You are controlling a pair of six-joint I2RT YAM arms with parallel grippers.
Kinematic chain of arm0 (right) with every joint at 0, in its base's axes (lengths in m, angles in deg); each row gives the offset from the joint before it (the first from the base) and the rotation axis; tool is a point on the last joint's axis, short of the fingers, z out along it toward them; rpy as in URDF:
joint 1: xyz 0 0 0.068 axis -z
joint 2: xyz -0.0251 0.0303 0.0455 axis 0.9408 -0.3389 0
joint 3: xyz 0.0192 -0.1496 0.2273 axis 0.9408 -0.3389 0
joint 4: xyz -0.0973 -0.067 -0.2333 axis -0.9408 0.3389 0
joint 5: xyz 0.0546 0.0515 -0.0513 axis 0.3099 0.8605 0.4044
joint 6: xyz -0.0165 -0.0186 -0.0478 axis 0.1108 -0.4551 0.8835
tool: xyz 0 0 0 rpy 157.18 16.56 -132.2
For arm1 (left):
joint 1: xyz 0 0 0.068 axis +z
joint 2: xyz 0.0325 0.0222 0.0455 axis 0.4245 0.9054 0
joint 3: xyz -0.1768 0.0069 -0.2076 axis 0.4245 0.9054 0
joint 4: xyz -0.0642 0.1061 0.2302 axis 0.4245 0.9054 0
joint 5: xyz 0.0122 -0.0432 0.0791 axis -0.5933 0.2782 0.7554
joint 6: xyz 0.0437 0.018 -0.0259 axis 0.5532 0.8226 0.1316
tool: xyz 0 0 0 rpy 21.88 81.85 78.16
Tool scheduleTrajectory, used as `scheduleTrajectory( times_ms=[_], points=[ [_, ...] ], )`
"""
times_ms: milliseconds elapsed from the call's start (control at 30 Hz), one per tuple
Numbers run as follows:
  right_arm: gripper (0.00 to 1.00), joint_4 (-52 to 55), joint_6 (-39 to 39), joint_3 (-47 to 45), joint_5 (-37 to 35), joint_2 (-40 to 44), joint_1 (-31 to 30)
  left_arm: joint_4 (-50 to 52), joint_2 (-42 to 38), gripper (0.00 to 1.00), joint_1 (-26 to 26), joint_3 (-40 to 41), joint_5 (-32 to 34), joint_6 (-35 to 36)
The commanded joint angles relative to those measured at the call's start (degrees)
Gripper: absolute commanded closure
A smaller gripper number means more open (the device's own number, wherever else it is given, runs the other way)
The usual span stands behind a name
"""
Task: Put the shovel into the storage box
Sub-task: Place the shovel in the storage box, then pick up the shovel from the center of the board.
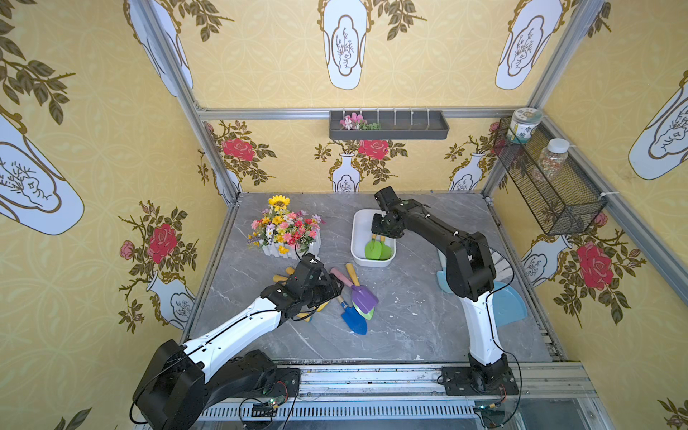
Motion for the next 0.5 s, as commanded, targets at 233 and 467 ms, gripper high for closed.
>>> scheduleTrajectory(
  times_ms=[233,467],
  points=[
    [0.48,-1.34,2.48,-8.02,-0.12,7.84,-1.24,-0.04,-0.52,0.42,0.08,0.89,0.95,-0.68],
    [0.44,-1.78,3.4,-15.95,-0.71,15.08,-1.78,-1.28,1.18,0.42,0.08,0.32,-0.41,0.02]
  ],
)
